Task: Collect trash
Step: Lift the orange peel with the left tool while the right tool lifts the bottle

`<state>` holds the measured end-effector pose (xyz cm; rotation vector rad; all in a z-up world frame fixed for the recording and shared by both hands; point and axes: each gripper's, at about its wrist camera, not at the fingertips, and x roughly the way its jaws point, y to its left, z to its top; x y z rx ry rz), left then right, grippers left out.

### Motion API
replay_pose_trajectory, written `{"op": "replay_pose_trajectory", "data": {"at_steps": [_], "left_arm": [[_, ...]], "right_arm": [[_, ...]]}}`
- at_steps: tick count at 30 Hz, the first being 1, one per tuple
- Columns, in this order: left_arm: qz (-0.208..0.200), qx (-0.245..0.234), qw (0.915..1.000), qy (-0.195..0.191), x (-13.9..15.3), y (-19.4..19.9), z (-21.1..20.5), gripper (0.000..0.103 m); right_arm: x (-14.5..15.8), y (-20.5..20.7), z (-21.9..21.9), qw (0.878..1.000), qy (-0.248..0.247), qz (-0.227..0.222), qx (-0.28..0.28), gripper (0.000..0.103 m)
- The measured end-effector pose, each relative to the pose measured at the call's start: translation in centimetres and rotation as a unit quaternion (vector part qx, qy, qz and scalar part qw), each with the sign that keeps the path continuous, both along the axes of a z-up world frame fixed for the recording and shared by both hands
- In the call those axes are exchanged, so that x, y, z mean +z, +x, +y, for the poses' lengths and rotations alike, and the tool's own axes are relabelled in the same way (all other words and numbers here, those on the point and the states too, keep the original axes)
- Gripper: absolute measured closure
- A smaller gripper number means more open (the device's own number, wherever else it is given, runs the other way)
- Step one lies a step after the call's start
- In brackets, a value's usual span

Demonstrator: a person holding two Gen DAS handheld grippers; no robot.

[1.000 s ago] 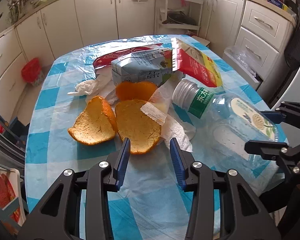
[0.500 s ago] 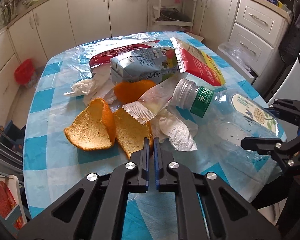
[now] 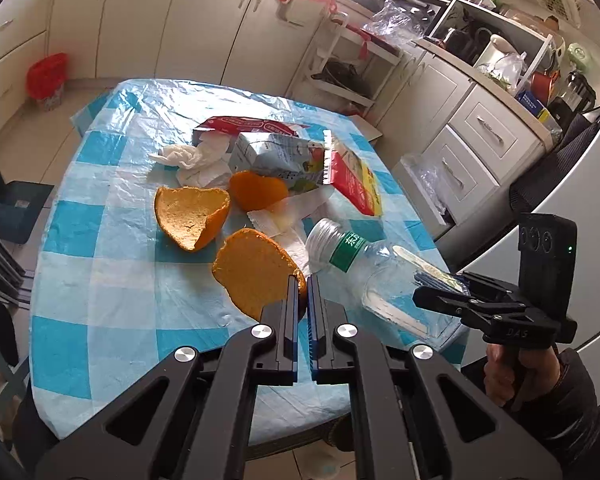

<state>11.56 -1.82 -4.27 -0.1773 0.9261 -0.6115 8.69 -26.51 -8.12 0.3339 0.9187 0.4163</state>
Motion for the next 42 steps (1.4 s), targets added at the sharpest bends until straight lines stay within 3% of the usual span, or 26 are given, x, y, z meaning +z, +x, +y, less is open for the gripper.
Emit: {"op": "replay_pose_trajectory", "data": {"at_steps": [6, 12, 17, 19, 22, 25, 28, 32, 36, 39, 42], "left_arm": [[-0.049, -0.005, 0.9983, 0.031, 2.2, -2.5, -1.5, 0.099], [-0.079, -0.007, 0.9950, 0.060, 3.2, -4.1, -3.1, 0.099], [-0.092, -0.008, 0.9929, 0.075, 3.5, -4.8, -3.9, 0.099], [-0.098, -0.007, 0.9920, 0.080, 3.5, -4.9, -4.1, 0.099], [-0.105, -0.005, 0.9909, 0.084, 3.8, -5.1, -4.2, 0.099], [-0.112, -0.006, 0.9900, 0.085, 4.0, -5.3, -4.4, 0.099], [-0.112, -0.006, 0.9904, 0.082, 4.2, -5.3, -4.5, 0.099], [-0.105, -0.006, 0.9916, 0.075, 4.1, -5.0, -4.5, 0.099], [-0.095, -0.003, 0.9930, 0.071, 3.6, -4.6, -4.4, 0.099], [-0.091, -0.004, 0.9930, 0.074, 3.3, -4.5, -4.6, 0.099], [-0.092, -0.005, 0.9929, 0.076, 3.3, -4.4, -4.8, 0.099]], "right_arm": [[1.0, -1.8, -0.9, 0.999, 0.002, -0.023, -0.037, 0.048], [-0.2, -1.8, 0.8, 0.997, -0.076, -0.008, -0.021, 0.048], [-2.6, -1.8, 2.9, 0.988, -0.153, 0.014, 0.008, 0.047], [-2.8, -1.9, 3.4, 0.987, -0.160, 0.007, 0.010, 0.047], [-2.7, -1.7, 2.6, 0.994, -0.103, 0.016, 0.006, 0.047], [-2.6, -1.4, 0.2, 0.999, 0.029, 0.040, -0.010, 0.047], [-2.9, -1.5, -2.5, 0.986, 0.156, 0.053, -0.033, 0.047], [-3.5, -1.7, -4.8, 0.971, 0.222, 0.059, -0.068, 0.048], [-2.2, -1.8, -4.9, 0.982, 0.166, 0.035, -0.083, 0.047], [-1.2, -1.2, -2.5, 0.997, 0.028, 0.025, -0.062, 0.047], [-2.2, -0.4, -0.3, 0.996, -0.069, 0.041, -0.029, 0.047]]}}
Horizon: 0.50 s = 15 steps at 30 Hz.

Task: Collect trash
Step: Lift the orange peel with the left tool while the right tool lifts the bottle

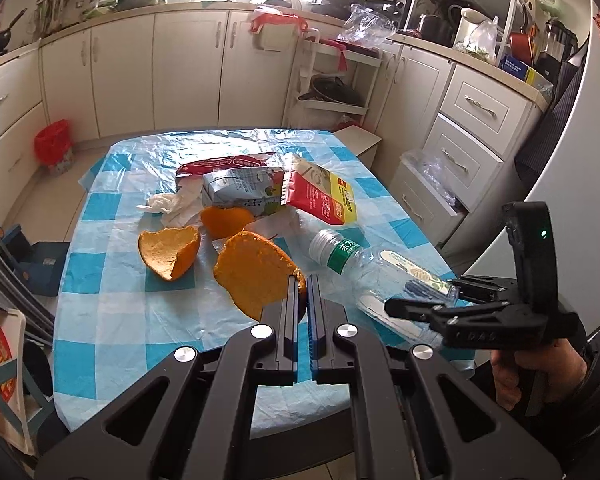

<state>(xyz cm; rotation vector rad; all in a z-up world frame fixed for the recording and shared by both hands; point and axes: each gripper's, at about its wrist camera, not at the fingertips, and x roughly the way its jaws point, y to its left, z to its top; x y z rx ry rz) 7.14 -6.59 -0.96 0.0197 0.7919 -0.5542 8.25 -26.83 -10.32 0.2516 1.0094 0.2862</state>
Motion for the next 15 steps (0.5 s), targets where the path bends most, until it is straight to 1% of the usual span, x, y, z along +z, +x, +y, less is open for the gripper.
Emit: {"op": "replay_pose_trajectory", "data": {"at_steps": [2, 3, 4, 6, 7, 10, 11, 12, 13, 14, 15], "left_arm": [[0.000, 0.000, 1.0000, -0.001, 0.1, 0.0, 0.0, 0.099], [-0.001, -0.001, 1.0000, -0.001, 0.1, 0.0, -0.1, 0.099], [-0.002, -0.001, 1.0000, 0.000, 0.1, 0.0, -0.1, 0.099], [-0.001, -0.002, 1.0000, 0.000, 0.1, 0.0, -0.1, 0.099], [-0.001, -0.002, 1.0000, 0.000, 0.0, 0.1, -0.1, 0.099], [0.000, -0.002, 1.0000, 0.000, -0.1, 0.2, -0.1, 0.099], [0.001, -0.002, 1.0000, 0.000, -0.1, 0.2, -0.1, 0.099], [0.002, -0.001, 1.0000, -0.001, -0.2, 0.3, -0.1, 0.099], [0.002, -0.001, 1.0000, -0.001, -0.2, 0.4, -0.1, 0.099], [0.003, -0.001, 1.0000, -0.001, -0.3, 0.4, -0.1, 0.099], [0.004, -0.001, 1.0000, -0.002, -0.3, 0.4, -0.1, 0.099]], "right_arm": [[-0.8, 0.4, 0.5, 0.999, -0.015, 0.026, 0.023, 0.047], [-1.1, 0.8, 0.7, 0.999, -0.015, 0.036, 0.027, 0.042], [-1.2, 1.2, 0.7, 0.999, -0.013, 0.041, 0.025, 0.035], [-1.2, 2.0, 0.5, 0.999, -0.013, 0.046, 0.017, 0.031], [-1.2, 2.4, 0.4, 0.999, -0.016, 0.048, 0.012, 0.031], [-0.9, 3.3, 0.7, 0.998, -0.034, 0.052, 0.004, 0.032], [-0.9, 3.5, 1.1, 0.997, -0.046, 0.054, 0.011, 0.034], [-1.0, 3.6, 1.4, 0.997, -0.060, 0.055, 0.017, 0.042], [-1.0, 3.6, 1.7, 0.996, -0.072, 0.051, 0.020, 0.046], [-1.0, 3.6, 2.0, 0.996, -0.078, 0.047, 0.023, 0.047], [-1.0, 3.5, 1.8, 0.996, -0.070, 0.043, 0.022, 0.047]]}}
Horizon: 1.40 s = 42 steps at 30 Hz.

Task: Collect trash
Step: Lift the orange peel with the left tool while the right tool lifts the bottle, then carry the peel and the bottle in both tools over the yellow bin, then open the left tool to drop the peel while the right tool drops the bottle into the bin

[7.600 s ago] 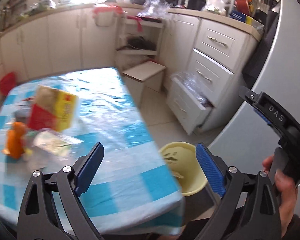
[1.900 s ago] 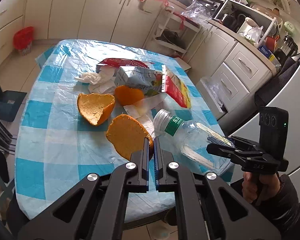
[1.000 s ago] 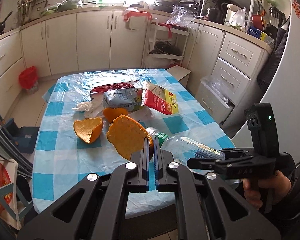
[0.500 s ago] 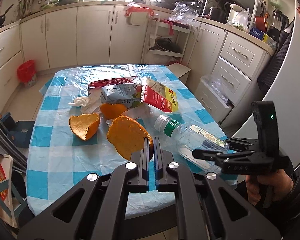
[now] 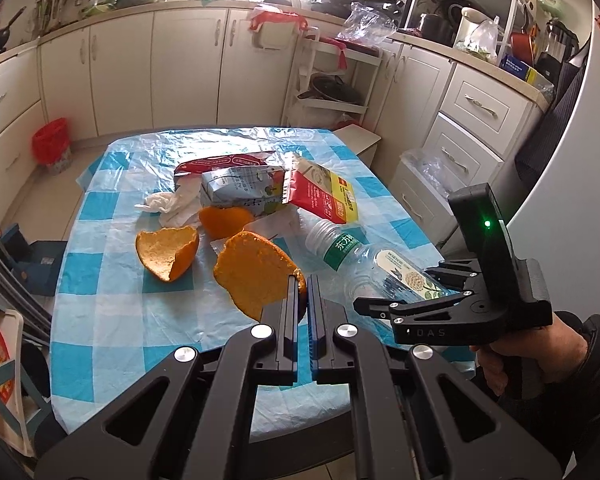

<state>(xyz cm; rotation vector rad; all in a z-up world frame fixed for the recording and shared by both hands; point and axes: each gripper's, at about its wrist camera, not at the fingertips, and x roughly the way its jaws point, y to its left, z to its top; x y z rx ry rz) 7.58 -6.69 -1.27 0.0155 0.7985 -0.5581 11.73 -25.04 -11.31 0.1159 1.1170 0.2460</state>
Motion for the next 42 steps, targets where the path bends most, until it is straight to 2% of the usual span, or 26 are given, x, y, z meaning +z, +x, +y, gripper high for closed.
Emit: {"op": "replay_pose_trajectory", "data": {"at_steps": [3, 7, 10, 13, 16, 18, 22, 27, 30, 32, 34, 37, 40, 42], "left_arm": [[-0.001, -0.003, 1.0000, 0.000, 0.0, 0.0, -0.2, 0.099], [-0.004, -0.011, 0.9999, -0.002, 0.2, -0.1, -0.7, 0.099], [-0.007, -0.019, 0.9998, -0.004, 0.6, -0.2, -1.4, 0.099], [-0.010, -0.030, 0.9995, -0.007, 1.0, -0.6, -2.4, 0.099], [-0.010, -0.046, 0.9989, -0.010, 1.2, -0.9, -3.7, 0.099], [-0.008, -0.060, 0.9981, -0.014, 1.4, -1.2, -5.0, 0.099], [-0.004, -0.092, 0.9955, -0.023, 1.8, -1.6, -8.2, 0.099], [0.003, -0.142, 0.9893, -0.032, 2.0, -2.4, -13.7, 0.099], [0.010, -0.172, 0.9845, -0.033, 1.7, -2.8, -17.5, 0.099], [0.016, -0.189, 0.9813, -0.034, 1.3, -3.0, -19.8, 0.099], [0.024, -0.203, 0.9782, -0.034, 0.8, -3.1, -22.1, 0.099], [0.048, -0.220, 0.9735, -0.038, -0.7, -2.9, -25.3, 0.099], [0.075, -0.233, 0.9685, -0.044, -2.4, -2.5, -28.4, 0.099], [0.089, -0.241, 0.9656, -0.042, -3.7, -2.4, -30.5, 0.099]], "right_arm": [[0.3, -0.5, -2.2, 0.997, 0.066, -0.004, -0.034, 0.048], [1.5, -1.7, -6.1, 0.983, 0.161, -0.013, -0.087, 0.048], [2.8, -3.3, -8.7, 0.974, 0.196, -0.028, -0.113, 0.048], [4.1, -5.1, -11.2, 0.970, 0.191, -0.046, -0.141, 0.048], [4.6, -6.6, -13.9, 0.970, 0.152, -0.054, -0.182, 0.048], [4.0, -7.1, -15.7, 0.966, 0.136, -0.046, -0.217, 0.048], [2.4, -7.6, -19.3, 0.955, 0.105, -0.011, -0.276, 0.048], [-1.2, -7.4, -23.3, 0.941, 0.074, 0.058, -0.325, 0.047], [-3.8, -6.9, -26.2, 0.921, 0.079, 0.100, -0.369, 0.047], [-4.8, -7.4, -28.4, 0.902, 0.114, 0.111, -0.401, 0.045], [-4.2, -7.9, -29.8, 0.889, 0.134, 0.087, -0.428, 0.044], [-1.4, -9.0, -30.6, 0.882, 0.150, 0.014, -0.447, 0.040], [2.1, -10.3, -30.8, 0.878, 0.143, -0.072, -0.451, 0.038], [4.7, -11.6, -30.4, 0.874, 0.112, -0.130, -0.455, 0.032]]}}
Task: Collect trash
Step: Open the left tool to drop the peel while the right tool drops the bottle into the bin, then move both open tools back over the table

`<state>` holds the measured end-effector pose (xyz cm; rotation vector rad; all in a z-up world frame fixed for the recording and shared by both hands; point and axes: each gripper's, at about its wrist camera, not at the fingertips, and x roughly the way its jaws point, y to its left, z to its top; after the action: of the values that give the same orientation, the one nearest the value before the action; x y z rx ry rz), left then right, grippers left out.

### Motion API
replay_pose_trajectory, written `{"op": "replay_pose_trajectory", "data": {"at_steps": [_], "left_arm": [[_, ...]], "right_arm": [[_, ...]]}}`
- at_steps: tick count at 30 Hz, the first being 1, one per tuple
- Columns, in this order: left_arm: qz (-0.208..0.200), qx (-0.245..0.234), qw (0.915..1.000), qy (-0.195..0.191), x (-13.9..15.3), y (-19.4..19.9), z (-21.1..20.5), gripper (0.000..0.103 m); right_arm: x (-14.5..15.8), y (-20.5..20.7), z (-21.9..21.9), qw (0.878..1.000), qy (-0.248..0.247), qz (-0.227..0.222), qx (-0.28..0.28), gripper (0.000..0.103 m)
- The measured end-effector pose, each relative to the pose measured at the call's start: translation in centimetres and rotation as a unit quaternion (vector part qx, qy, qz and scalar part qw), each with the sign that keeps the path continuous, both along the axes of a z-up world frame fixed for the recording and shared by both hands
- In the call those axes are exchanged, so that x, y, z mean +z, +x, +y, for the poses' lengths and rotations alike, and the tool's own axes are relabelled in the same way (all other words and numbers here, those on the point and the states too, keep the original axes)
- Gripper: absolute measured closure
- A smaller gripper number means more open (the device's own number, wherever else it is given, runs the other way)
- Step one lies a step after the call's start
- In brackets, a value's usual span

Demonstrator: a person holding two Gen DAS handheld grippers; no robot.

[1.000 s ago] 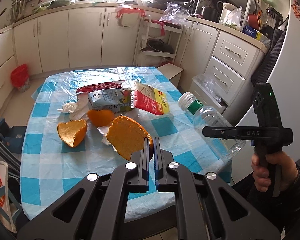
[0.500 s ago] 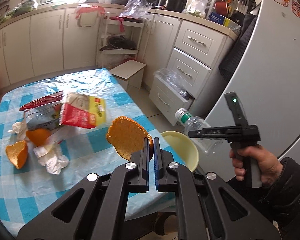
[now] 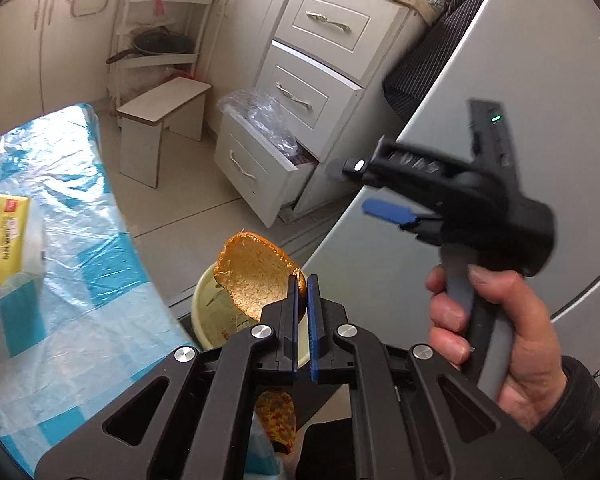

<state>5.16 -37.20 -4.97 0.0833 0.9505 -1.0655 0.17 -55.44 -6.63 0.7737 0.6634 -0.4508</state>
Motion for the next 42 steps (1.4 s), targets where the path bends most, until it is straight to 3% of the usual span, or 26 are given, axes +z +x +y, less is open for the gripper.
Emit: {"op": "replay_pose_trajectory", "data": {"at_steps": [3, 5, 10, 14, 19, 24, 30, 42], "left_arm": [[0.021, -0.005, 0.9996, 0.019, -2.4, 0.6, -3.3, 0.099], [0.035, -0.002, 0.9986, 0.040, -4.3, 1.2, -5.1, 0.096], [0.059, 0.022, 0.9965, 0.055, -6.3, 2.3, -6.1, 0.058], [0.017, 0.046, 0.9964, 0.069, -5.1, 1.9, -4.6, 0.046], [-0.066, 0.108, 0.9866, 0.103, -2.4, 0.8, -0.8, 0.023], [-0.112, 0.163, 0.9726, 0.122, -0.1, 0.1, 4.2, 0.017], [-0.120, 0.226, 0.9577, 0.132, 2.0, 0.8, 10.5, 0.013], [-0.140, 0.314, 0.9302, 0.129, 4.8, 0.6, 20.9, 0.011]], "right_arm": [[3.0, -1.5, 0.7, 0.996, -0.072, -0.041, -0.022, 0.026], [3.9, -1.4, 0.7, 0.994, -0.092, -0.053, -0.029, 0.025], [3.6, -1.2, -0.4, 0.995, -0.075, -0.056, -0.028, 0.025], [3.7, -0.8, -0.2, 0.995, -0.083, -0.055, -0.023, 0.025], [4.2, -0.3, 1.2, 0.993, -0.108, -0.042, -0.014, 0.021], [4.7, 0.4, 2.9, 0.989, -0.145, -0.030, 0.001, 0.018], [5.3, 1.6, 6.3, 0.978, -0.204, -0.015, 0.034, 0.013], [5.2, 2.5, 12.7, 0.971, -0.227, -0.029, 0.076, 0.011]]}}
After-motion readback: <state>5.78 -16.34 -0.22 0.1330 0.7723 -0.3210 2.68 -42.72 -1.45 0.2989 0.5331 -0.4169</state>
